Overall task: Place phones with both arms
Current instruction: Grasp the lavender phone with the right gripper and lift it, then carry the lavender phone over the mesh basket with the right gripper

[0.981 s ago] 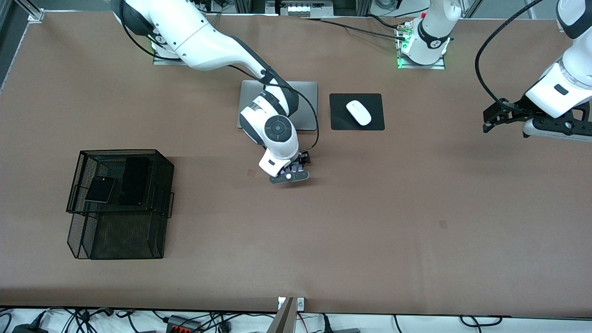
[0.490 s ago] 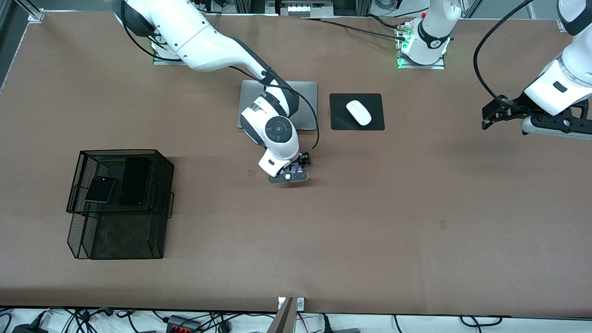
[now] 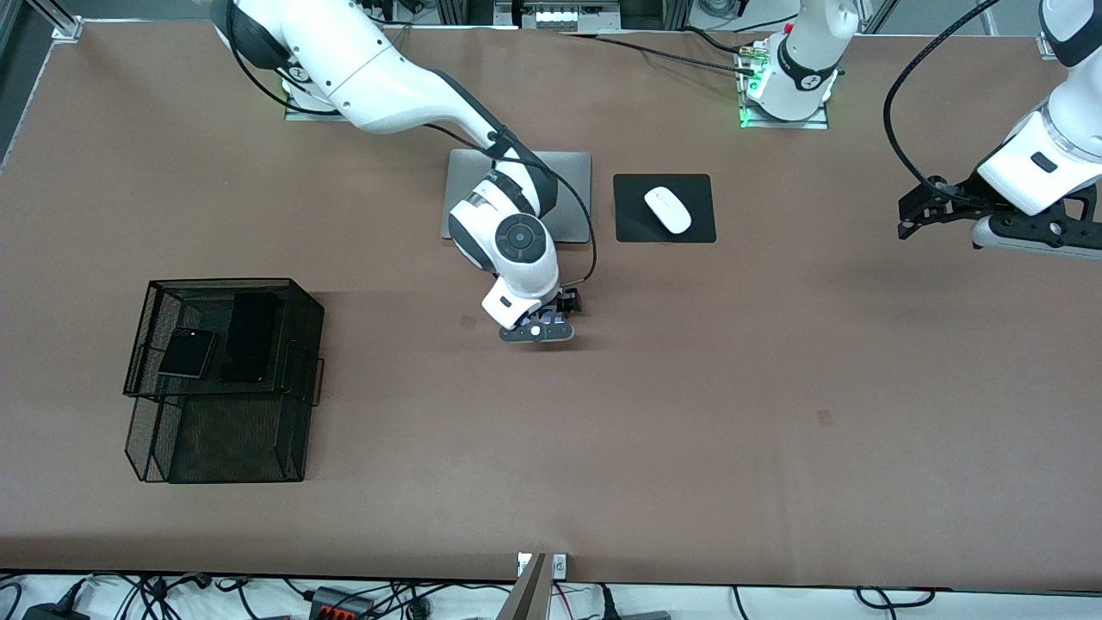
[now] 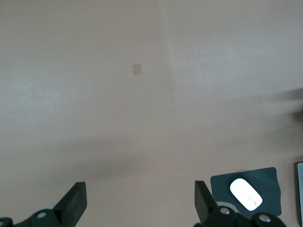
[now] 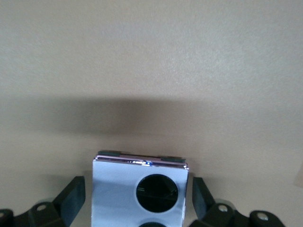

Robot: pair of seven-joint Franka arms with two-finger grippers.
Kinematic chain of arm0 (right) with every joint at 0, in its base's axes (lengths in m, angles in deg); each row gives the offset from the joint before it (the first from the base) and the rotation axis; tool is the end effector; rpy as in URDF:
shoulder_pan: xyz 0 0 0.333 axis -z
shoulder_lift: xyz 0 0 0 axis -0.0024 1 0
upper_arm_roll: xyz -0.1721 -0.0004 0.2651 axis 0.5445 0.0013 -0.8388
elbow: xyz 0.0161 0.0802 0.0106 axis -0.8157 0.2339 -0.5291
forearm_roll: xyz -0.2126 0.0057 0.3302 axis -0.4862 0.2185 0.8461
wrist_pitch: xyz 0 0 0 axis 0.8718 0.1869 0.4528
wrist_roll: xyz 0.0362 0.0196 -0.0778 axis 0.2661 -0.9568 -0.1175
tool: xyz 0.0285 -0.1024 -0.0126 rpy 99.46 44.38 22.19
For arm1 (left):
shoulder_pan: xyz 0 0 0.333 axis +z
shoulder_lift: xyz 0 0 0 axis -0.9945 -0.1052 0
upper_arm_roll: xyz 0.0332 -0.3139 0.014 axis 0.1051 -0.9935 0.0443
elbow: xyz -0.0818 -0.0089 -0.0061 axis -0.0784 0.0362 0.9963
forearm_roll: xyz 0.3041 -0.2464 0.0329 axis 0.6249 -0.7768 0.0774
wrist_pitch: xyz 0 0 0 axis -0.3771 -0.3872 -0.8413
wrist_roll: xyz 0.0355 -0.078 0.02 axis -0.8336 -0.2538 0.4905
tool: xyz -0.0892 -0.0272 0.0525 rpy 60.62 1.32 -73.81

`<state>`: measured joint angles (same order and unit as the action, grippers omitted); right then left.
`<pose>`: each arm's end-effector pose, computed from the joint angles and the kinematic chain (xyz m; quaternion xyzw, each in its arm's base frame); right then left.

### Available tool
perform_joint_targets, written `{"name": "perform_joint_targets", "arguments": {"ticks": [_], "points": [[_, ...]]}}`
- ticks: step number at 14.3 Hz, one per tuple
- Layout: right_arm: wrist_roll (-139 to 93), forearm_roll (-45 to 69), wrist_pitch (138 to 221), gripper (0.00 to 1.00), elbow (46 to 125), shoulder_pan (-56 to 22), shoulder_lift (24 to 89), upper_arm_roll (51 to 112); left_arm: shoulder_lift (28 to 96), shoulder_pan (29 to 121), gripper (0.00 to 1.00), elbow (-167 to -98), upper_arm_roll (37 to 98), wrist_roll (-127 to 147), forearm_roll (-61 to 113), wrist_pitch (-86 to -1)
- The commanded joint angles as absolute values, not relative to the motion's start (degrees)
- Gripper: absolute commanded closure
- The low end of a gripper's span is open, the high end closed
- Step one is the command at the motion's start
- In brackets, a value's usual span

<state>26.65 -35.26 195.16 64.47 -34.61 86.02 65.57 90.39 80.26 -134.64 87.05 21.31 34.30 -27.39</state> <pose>0.5414 0.5024 0.1718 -0.9995 -0.0277 -0.0055 0.0139 0.5494 -0.0234 0.5704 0.9980 -0.0613 0.0161 0.0032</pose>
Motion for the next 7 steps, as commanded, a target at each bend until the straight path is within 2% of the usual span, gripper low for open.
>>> {"name": "perform_joint_targets", "arguments": {"ticks": [1,2,3,4,5,6,7], "points": [[28.9,-37.0,195.5,0.00,63.1,-35.7,87.4,66.2,90.7,80.2,0.00,-133.7,87.1,21.1,33.9,-25.9],[28.7,-37.2,195.5,0.00,63.1,-35.9,87.4,66.2,90.6,80.2,0.00,-133.7,87.1,21.1,33.9,-25.9],[28.5,-38.8,195.4,0.11,63.1,-35.9,87.3,66.2,90.6,80.3,0.00,-133.7,87.1,21.1,33.9,-25.9],[28.7,-39.9,195.3,0.45,63.1,-35.9,87.3,66.2,90.6,80.2,0.00,-133.7,87.1,21.1,33.8,-25.9],[28.7,-40.2,195.1,0.68,63.1,-35.9,87.0,66.2,90.6,80.2,0.00,-133.7,87.1,21.1,33.8,-25.9],[28.7,-40.2,194.9,0.83,63.1,-35.8,86.4,66.2,90.7,80.2,0.00,-133.7,87.1,21.1,33.9,-25.8],[28.6,-40.2,194.8,0.90,63.0,-35.5,85.5,66.2,90.7,80.2,0.00,-133.7,87.1,21.1,33.9,-25.8]]}}
